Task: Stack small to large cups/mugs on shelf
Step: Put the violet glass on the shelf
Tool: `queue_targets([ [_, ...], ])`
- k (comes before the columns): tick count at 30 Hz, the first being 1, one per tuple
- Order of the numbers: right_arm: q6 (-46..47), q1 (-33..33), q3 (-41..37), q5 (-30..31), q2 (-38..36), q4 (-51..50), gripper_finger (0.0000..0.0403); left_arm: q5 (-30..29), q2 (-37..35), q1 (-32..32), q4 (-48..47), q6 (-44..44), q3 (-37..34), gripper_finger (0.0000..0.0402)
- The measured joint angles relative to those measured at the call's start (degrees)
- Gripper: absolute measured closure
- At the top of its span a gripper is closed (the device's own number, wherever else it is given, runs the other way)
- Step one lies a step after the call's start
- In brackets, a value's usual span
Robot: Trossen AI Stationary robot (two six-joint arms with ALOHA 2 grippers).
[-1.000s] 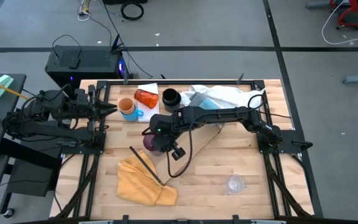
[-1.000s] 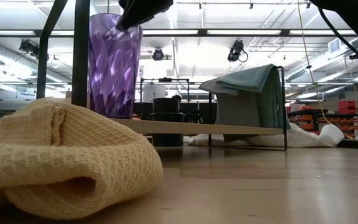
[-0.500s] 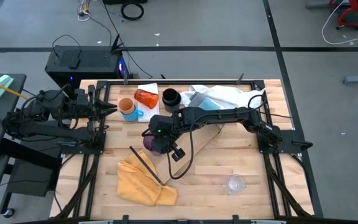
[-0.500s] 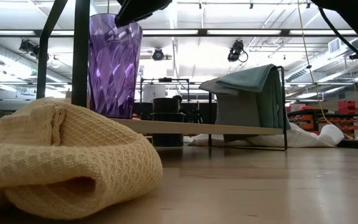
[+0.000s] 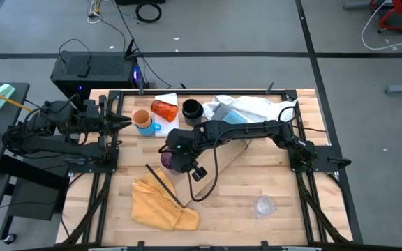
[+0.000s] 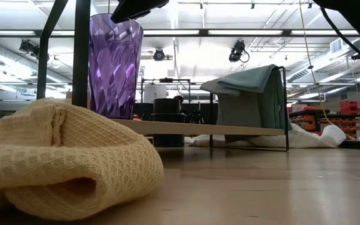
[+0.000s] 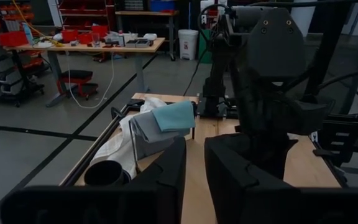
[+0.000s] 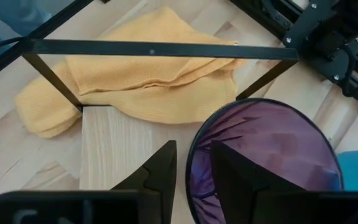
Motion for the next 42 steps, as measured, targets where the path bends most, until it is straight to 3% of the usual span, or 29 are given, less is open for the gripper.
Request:
queue_targets([
  [16, 0.28, -0.72, -0.02, 2.30, -2.87, -1.30, 0.0298, 0.01, -0.01, -0.01, -0.55, -0.15, 0.00, 0.0332],
  [24, 2.60, -4.57, 0.17, 3.97, -7.07, -1.37, 0.0301, 0.02, -0.02, -0.02, -0.96, -0.44, 0.00, 0.0337],
  [27, 4.80, -6.66, 0.17, 4.36, -7.75, -2.76, 0.0330, 0.00, -0.02, -0.01, -1.13, -0.52, 0.00, 0.0340],
  [30, 5.32, -8.20, 0.17, 4.49, -7.77, -4.89, 0.0387, 0.00, -0.02, 0.00, -1.13, -0.57, 0.00, 0.0338],
  [42, 4.97, -9.05, -10.20, 4.33, -7.54, -2.56, 0.0400, 0.00, -0.02, -0.01, -1.18, -0.57, 0.00, 0.0334],
])
